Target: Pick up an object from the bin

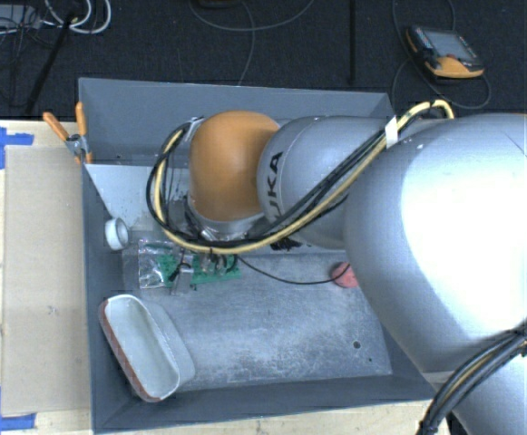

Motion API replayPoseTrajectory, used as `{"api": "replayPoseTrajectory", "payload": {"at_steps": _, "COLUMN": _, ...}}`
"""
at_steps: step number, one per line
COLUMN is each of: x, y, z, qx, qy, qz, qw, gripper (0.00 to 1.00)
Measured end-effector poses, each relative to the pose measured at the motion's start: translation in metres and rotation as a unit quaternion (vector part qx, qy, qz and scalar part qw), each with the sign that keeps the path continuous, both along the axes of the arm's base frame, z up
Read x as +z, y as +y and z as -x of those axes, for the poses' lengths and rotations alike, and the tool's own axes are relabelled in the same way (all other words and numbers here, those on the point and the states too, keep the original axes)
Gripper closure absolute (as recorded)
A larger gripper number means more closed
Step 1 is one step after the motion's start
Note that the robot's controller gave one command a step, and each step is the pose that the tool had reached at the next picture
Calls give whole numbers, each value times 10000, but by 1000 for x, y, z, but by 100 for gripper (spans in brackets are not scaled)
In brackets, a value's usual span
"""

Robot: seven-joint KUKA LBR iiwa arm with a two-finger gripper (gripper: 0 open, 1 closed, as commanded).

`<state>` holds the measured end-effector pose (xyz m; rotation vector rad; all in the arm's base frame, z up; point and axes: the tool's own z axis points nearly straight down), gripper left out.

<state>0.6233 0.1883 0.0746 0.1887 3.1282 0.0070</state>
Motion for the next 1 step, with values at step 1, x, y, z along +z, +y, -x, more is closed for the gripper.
{"api": "replayPoseTrajectory", "payload": {"at_steps": 1, "x": 216, "y": 7, "z": 28, "qx": 79, "qy": -4, "qz": 3, "qw": 10000, "gripper": 100}}
